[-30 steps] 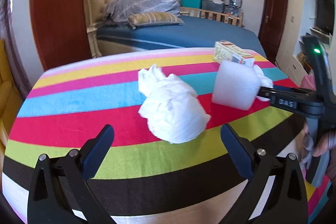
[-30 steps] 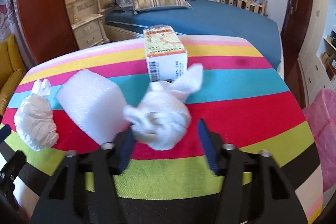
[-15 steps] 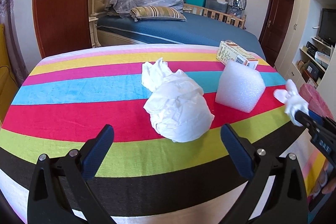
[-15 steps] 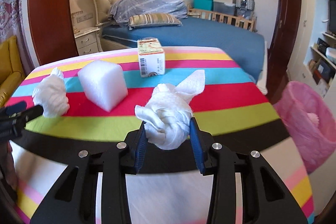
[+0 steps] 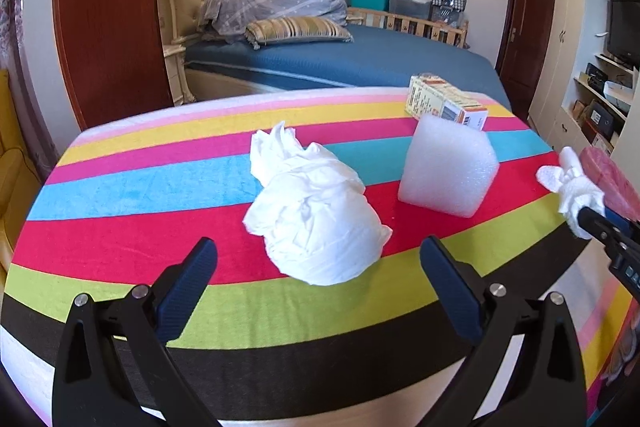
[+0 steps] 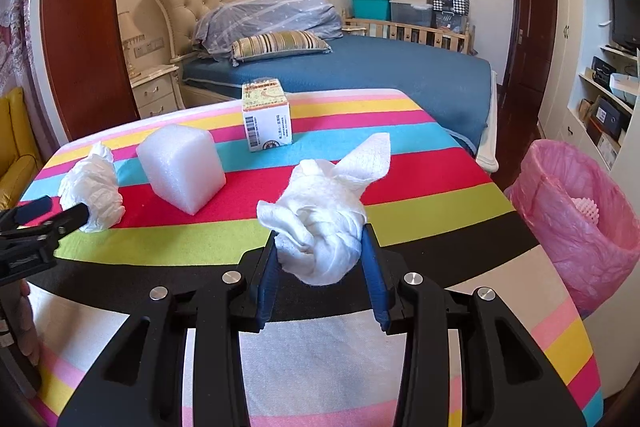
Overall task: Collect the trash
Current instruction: 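Grasp the white plastic bag bundle with the left tool, then lift the tissue with the right tool while the left tool carries the bag toward the bin, then open both tools over the pink bin to drop tissue and bag, then move both open tools back over the table items, then grasp the white foam cube with the left tool while the right tool grasps the medicine box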
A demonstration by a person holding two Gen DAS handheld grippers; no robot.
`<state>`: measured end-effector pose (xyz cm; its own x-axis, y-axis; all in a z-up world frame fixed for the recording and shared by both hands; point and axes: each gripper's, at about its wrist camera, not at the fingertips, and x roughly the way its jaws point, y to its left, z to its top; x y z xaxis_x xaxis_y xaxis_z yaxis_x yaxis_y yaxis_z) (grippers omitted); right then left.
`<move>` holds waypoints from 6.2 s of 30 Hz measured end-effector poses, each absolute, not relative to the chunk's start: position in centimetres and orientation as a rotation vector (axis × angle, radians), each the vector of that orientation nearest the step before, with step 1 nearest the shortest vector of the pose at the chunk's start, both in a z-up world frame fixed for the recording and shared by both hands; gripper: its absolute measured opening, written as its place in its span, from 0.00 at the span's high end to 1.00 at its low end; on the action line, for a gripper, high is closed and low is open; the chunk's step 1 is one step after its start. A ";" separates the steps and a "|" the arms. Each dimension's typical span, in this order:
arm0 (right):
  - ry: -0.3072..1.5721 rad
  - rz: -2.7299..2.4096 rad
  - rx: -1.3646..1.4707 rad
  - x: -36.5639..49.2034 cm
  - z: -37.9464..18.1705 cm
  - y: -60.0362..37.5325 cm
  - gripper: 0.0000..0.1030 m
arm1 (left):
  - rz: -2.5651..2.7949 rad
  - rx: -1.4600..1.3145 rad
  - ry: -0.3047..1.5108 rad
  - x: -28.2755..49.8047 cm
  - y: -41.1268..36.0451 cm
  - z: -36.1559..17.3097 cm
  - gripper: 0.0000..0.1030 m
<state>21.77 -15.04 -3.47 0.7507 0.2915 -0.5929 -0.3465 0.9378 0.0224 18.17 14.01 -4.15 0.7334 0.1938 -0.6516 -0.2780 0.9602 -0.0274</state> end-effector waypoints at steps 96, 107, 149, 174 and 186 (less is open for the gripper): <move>0.543 0.369 -0.020 15.6 -1.7 -28.6 0.64 | -0.210 0.162 0.669 18.0 -8.4 -3.1 0.55; 0.515 0.264 0.023 16.3 -1.1 -34.4 0.64 | -0.298 0.191 0.647 20.4 -13.9 -2.1 0.55; 0.477 0.089 0.034 25.8 -0.2 -49.3 0.24 | -0.403 0.046 0.533 37.2 -25.4 4.1 0.08; 0.551 0.348 -0.069 24.0 -1.3 -30.6 0.20 | 0.087 0.060 0.588 20.0 -0.1 -1.4 0.05; 0.586 0.489 -0.161 24.4 -2.2 -20.1 0.19 | 0.129 0.067 0.757 26.2 6.9 -4.3 0.05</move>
